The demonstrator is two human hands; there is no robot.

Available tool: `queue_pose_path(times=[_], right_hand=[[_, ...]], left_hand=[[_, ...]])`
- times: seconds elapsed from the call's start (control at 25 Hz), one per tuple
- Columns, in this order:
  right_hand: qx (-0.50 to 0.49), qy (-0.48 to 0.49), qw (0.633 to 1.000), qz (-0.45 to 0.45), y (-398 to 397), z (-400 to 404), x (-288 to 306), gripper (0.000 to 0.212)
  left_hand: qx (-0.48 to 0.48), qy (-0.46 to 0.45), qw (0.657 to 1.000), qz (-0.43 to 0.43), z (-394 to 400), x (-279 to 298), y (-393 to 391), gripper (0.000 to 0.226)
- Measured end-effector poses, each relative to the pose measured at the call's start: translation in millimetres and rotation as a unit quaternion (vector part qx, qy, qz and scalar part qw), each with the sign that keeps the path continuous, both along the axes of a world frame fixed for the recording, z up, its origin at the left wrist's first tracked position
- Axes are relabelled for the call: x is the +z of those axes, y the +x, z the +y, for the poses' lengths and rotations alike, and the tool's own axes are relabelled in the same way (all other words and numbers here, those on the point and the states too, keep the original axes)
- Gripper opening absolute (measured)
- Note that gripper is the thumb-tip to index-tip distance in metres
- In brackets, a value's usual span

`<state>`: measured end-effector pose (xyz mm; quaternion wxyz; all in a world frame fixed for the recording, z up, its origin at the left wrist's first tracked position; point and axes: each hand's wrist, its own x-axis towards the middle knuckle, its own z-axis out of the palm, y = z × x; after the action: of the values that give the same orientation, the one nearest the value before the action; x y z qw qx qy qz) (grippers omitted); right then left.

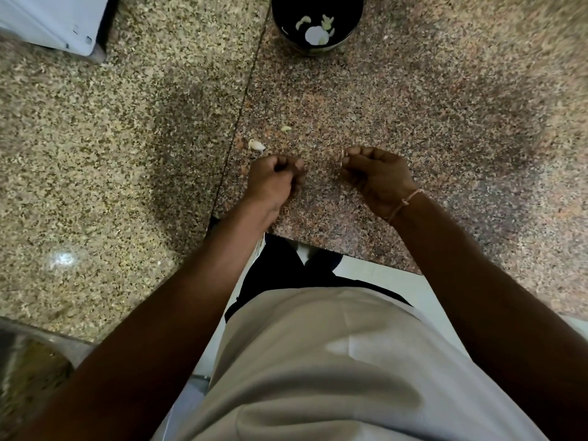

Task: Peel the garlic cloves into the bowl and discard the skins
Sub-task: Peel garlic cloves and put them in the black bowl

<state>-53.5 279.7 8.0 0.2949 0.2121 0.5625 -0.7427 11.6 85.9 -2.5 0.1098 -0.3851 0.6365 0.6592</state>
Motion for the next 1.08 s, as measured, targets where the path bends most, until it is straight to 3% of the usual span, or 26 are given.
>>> queue_pose_path(times=[0.12,0.28,0.44,0.64,0.8,1.08], right_hand=[[-0.032,-0.045,0.998,-0.031,0.0,0.5,5.4,0.014],[-0.052,-0.05,0.997,-0.038,4.6,-5.4,11.1,0.018],[-0.075,-0.052,0.995,-0.039,10.8,-10.7,19.7,0.021],[-0.071,-0.065,0.995,-0.038,10.9,-21.0,35.1,0.025],[-0.008,-0.089,0.995,-0.036,7.8,-25.8,40.3,0.02],[0.227,-0.095,0.968,-0.057,45.3,-34.8,38.4,0.02]], left_hand=[[0.063,0.123,0.99,0.007,-1.4,5.3,-5.9,0.008],[0.099,0.206,0.974,0.007,-5.9,9.4,-13.4,0.007],[0.099,0.232,0.968,0.003,-11.1,11.0,-14.8,0.011],[0.066,0.196,0.978,0.033,-17.7,24.3,-9.8,0.008],[0.127,0.22,0.965,0.06,-12.5,28.7,3.5,0.005],[0.322,0.228,0.912,0.108,39.3,42.0,106.5,0.011]])
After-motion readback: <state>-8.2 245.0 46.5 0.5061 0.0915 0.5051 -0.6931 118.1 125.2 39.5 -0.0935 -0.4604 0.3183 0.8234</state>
